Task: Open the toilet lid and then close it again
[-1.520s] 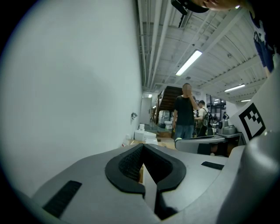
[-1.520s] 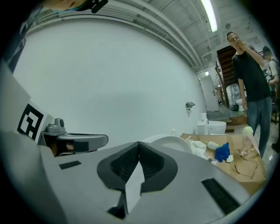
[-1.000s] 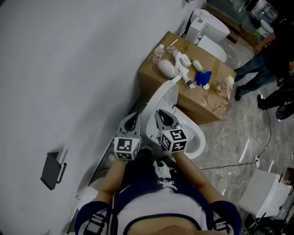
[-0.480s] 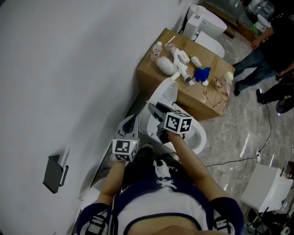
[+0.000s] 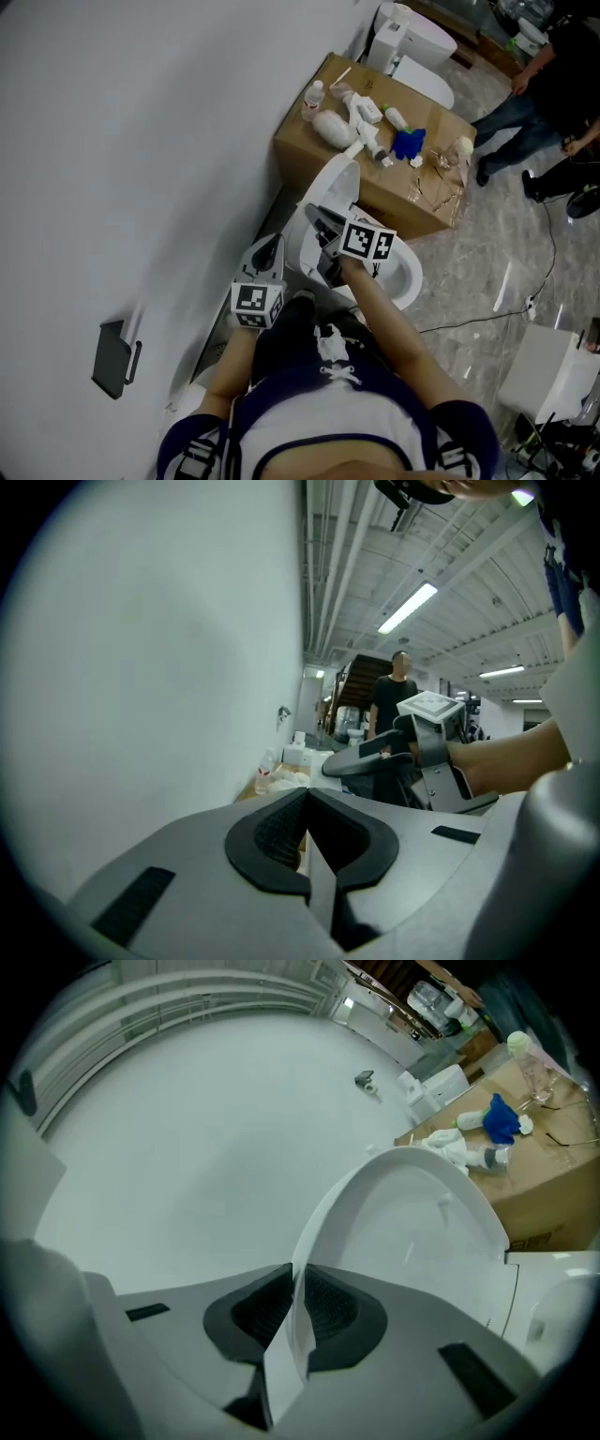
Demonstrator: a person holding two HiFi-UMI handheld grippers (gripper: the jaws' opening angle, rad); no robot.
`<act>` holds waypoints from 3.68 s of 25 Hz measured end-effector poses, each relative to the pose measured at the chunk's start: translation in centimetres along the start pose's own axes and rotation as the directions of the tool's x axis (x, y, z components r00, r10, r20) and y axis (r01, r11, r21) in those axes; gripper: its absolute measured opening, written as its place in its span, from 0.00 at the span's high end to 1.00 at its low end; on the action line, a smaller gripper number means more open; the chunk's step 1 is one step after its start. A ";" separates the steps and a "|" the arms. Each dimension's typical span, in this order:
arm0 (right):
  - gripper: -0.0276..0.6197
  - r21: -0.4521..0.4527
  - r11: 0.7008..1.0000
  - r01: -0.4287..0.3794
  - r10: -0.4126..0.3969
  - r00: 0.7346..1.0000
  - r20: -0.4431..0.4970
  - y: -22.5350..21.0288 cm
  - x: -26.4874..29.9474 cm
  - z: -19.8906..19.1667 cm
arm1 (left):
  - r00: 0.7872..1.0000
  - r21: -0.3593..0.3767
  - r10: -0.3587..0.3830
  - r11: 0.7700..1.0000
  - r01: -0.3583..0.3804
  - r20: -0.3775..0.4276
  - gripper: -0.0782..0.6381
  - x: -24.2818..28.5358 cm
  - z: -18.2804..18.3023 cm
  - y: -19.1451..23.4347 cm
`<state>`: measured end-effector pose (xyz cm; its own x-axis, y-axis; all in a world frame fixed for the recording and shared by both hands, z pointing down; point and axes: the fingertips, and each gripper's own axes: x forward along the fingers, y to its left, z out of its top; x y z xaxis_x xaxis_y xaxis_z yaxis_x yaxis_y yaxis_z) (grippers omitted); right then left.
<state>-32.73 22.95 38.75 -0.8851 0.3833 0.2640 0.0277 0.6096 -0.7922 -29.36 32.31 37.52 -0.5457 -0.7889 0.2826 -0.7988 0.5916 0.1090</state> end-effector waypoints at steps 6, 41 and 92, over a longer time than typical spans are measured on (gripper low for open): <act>0.90 0.002 1.000 -0.001 0.001 1.000 0.008 -0.2 -1.2 0.1 | 1.000 0.018 -0.024 1.000 0.024 -0.015 0.88 0.5 0.1 -1.1; 0.89 0.012 0.996 0.088 -0.089 0.993 0.080 -5.0 -14.1 -0.8 | 0.972 0.084 -0.226 0.969 0.232 -0.066 0.88 5.0 0.0 -12.7; 0.76 0.282 0.910 0.305 -0.377 0.891 0.252 -16.2 -31.6 -6.3 | 0.763 0.159 -0.559 0.763 0.627 -0.326 0.88 8.5 -5.4 -31.2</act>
<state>-2.26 5.29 46.66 -0.9165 -0.0630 0.3950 -0.3755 0.4757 -0.7954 -7.69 8.05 41.70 0.1126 -0.8780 0.4652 -0.9917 -0.0697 0.1084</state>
